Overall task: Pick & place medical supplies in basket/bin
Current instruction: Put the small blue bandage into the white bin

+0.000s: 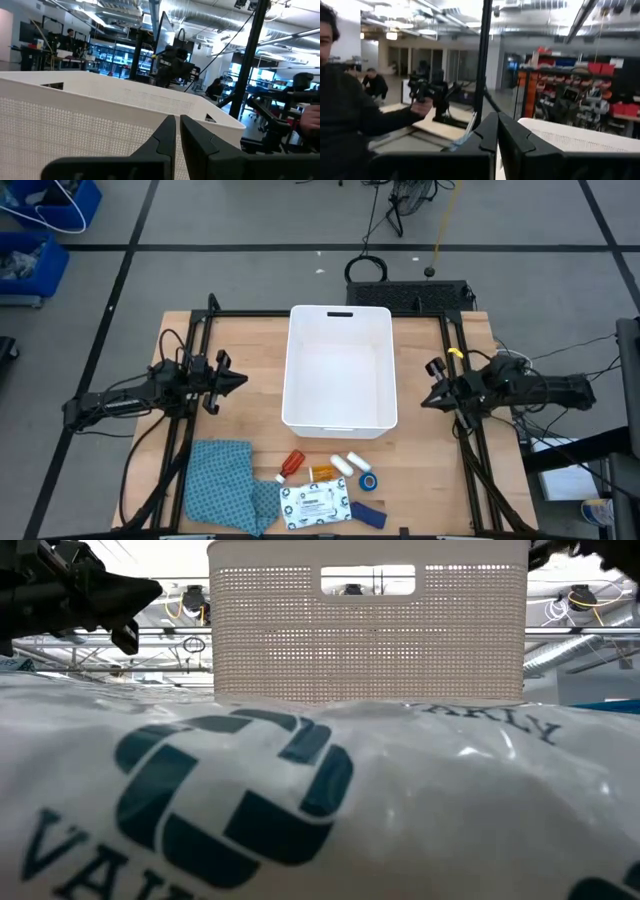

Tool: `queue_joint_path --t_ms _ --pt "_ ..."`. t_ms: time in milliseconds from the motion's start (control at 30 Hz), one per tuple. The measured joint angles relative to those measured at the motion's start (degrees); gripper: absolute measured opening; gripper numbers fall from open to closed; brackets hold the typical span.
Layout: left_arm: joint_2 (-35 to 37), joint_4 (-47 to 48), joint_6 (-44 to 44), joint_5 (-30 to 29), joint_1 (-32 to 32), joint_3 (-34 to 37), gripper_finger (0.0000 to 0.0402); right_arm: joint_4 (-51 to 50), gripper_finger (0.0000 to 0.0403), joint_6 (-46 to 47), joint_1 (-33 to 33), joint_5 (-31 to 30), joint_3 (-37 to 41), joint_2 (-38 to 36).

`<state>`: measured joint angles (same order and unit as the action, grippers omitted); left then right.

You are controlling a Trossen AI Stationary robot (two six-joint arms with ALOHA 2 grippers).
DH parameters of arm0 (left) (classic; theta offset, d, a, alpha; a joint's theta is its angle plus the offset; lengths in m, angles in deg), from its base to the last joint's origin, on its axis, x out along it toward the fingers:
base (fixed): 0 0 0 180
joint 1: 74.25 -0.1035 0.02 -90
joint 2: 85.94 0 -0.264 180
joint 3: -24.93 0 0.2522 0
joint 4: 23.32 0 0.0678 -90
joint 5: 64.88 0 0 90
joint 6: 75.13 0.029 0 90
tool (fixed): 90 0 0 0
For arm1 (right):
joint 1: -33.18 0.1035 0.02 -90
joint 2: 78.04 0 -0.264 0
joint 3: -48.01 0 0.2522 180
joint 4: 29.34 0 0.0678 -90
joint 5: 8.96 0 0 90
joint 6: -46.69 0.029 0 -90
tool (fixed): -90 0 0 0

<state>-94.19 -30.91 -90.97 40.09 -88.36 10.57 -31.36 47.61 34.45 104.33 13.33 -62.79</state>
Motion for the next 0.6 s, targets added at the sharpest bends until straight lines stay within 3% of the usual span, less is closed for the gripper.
queue_joint_path --t_ms 267,600 --pt "0.0 0.0 0.0 -0.4 0.0 0.0 0.0028 -2.6 0.0004 -3.9 12.2 -7.3 -5.6 5.8" --pt "0.0 0.0 0.0 -2.0 0.0 0.0 0.0028 -1.9 0.0004 -8.7 26.2 -19.0 -9.8 19.2"
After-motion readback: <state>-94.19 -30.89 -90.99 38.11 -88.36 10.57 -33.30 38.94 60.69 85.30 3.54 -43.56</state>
